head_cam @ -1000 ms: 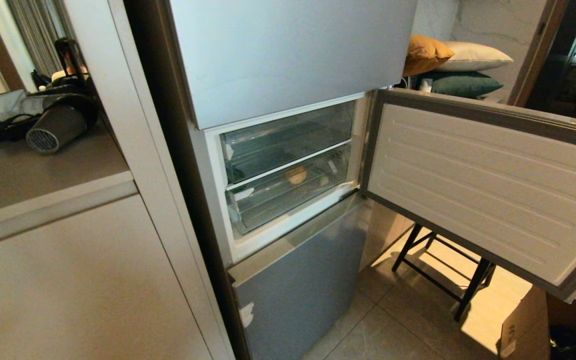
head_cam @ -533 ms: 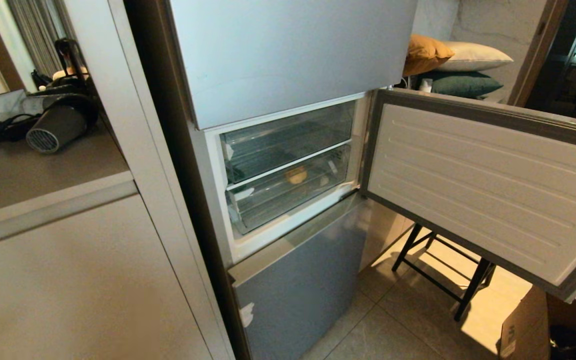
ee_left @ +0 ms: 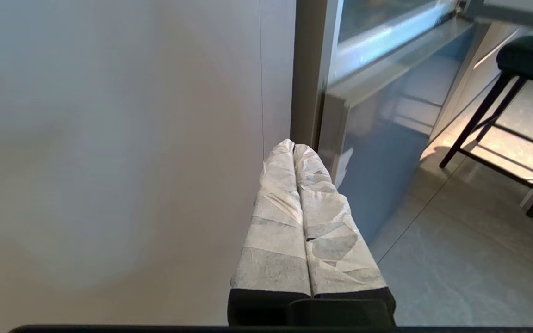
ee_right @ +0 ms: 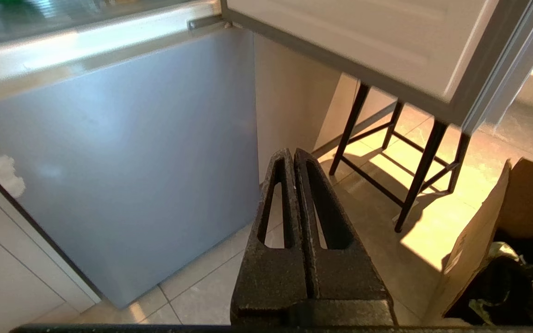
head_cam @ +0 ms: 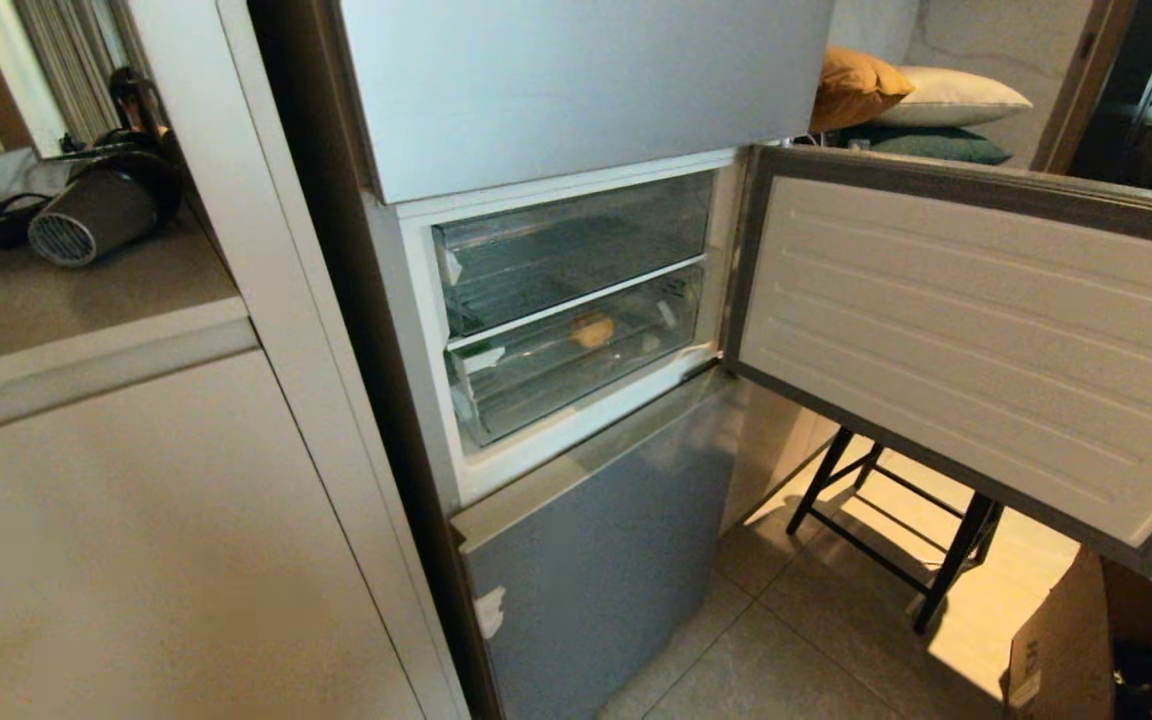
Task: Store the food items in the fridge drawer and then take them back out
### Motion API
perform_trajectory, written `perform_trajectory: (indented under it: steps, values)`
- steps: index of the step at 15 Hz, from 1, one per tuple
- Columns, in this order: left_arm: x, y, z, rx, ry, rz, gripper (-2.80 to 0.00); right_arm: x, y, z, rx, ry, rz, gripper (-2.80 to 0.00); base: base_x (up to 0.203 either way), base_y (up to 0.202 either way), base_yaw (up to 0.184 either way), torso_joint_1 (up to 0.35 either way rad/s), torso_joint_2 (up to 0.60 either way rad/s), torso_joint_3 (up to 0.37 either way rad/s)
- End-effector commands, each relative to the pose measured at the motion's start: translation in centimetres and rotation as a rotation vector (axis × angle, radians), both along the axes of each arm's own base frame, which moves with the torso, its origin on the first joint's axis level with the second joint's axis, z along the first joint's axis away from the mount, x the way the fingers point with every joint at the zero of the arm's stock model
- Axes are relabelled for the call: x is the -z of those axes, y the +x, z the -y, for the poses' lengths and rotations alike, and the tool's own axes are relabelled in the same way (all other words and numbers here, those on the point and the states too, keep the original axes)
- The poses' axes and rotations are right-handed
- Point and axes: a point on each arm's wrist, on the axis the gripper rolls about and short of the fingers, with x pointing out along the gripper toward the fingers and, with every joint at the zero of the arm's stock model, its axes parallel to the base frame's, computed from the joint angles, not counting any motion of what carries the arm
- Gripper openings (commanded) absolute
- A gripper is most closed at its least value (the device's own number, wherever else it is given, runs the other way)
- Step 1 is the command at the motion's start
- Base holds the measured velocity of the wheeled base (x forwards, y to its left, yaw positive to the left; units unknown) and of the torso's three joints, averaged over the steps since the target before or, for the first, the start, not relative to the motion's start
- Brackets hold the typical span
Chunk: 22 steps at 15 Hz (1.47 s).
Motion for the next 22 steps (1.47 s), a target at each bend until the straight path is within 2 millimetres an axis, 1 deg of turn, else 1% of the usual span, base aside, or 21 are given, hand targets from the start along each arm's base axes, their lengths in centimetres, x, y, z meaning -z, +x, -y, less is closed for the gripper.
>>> perform_trajectory:
  steps: [1, 3, 5, 12, 22]
  values:
    - [0.25, 0.07, 0.00, -0.001, 0.000, -0.009, -2.80, 0.00, 0.01, 0.00, -0.001, 0.000, -0.002, -2.80, 0.000, 0.000, 0.000, -0.206, 0.55, 0.344]
    - [0.25, 0.07, 0.00, 0.000, 0.000, -0.009, -2.80, 0.00, 0.01, 0.00, -0.001, 0.000, -0.002, -2.80, 0.000, 0.000, 0.000, -0.190, 0.55, 0.352]
    - [0.25, 0.07, 0.00, 0.000, 0.000, -0.009, -2.80, 0.00, 0.01, 0.00, -0.001, 0.000, -0.002, -2.80, 0.000, 0.000, 0.000, -0.087, 0.26, 0.168]
    - [0.25, 0.07, 0.00, -0.001, 0.000, -0.009, -2.80, 0.00, 0.01, 0.00, -0.001, 0.000, -0.002, -2.80, 0.000, -0.001, 0.008, -0.012, 0.03, 0.021]
    - [0.25, 0.07, 0.00, 0.001, 0.000, -0.009, -2.80, 0.00, 0.01, 0.00, -0.001, 0.000, -0.002, -2.80, 0.002, -0.007, 0.165, 0.003, 0.00, 0.003]
